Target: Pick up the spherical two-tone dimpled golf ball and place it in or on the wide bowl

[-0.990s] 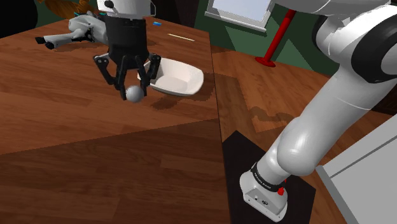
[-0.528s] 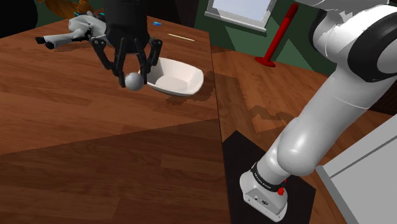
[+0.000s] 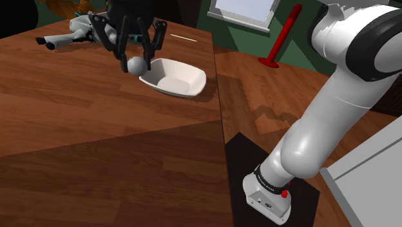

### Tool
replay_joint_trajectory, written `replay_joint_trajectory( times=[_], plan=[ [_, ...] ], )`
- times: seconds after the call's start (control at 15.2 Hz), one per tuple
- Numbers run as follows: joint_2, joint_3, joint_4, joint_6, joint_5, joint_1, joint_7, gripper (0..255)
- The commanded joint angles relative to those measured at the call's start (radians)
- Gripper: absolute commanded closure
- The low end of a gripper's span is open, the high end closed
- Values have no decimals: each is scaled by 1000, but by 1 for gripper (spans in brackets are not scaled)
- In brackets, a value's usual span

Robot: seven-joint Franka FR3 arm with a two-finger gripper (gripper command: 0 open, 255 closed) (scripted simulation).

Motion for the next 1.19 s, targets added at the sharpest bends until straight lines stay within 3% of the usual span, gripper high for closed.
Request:
replay_joint_trajectory(
  times=[0.0,0.79,1.12],
  plan=[
    [-28,-20,-22,-7,11,-26,-45,255],
    [-115,-191,-99,-46,1,-192,-384,255],
    [-140,-194,-195,26,8,-194,-397,255]
  ],
)
